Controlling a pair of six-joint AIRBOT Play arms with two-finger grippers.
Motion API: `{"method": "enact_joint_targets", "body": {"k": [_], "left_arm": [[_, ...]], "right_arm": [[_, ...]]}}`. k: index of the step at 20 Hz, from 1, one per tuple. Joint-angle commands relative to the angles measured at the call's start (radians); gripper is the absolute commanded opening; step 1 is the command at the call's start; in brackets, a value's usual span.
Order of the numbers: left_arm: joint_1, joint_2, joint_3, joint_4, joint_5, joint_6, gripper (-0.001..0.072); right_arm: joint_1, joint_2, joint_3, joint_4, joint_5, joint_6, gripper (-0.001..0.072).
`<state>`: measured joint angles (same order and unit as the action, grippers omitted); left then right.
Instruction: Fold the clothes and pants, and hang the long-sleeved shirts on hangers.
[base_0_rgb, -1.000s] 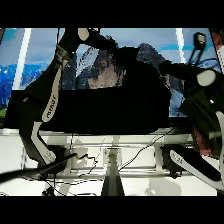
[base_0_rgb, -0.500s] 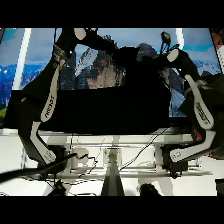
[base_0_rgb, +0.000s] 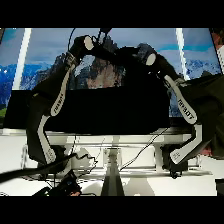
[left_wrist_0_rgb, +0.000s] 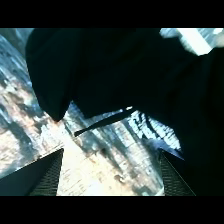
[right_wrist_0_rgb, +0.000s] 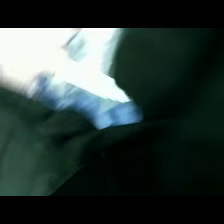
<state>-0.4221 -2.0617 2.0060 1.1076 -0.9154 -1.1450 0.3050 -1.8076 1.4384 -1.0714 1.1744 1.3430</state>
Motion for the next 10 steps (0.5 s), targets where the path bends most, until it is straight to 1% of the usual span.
{"method": "enact_joint_targets", "body": {"k": [1,3,5,6,7,8,10], "left_arm": [[-0.001,-0.037,0.000,-0.009,0.025,0.035,0.0718],[-0.001,-0.041,0.000,-0.010,0.021,0.035,0.0718],[0.002,-0.028,0.001,-0.008,0.026,0.035,0.0718],[0.008,-0.016,0.001,-0.009,0.034,0.035,0.0718],[0.015,0.000,0.002,-0.009,0.039,0.035,0.0718],[0.022,0.020,0.002,-0.010,0.040,0.035,0.0718],[0.033,0.060,0.002,-0.010,0.036,0.034,0.0718]], "right_arm": [[0.097,0.044,-0.016,0.016,0.023,-0.059,0.0010],[0.095,0.090,-0.015,-0.011,-0.063,-0.048,0.0012],[0.064,0.124,-0.015,-0.116,-0.154,-0.042,0.0026],[0.040,0.129,-0.015,-0.157,-0.201,-0.014,0.0210],[0.015,0.126,-0.015,-0.165,-0.255,0.030,0.0552],[-0.008,0.119,-0.015,-0.164,-0.317,0.056,0.0637],[-0.051,0.098,-0.015,-0.167,-0.405,0.101,0.0637]]}}
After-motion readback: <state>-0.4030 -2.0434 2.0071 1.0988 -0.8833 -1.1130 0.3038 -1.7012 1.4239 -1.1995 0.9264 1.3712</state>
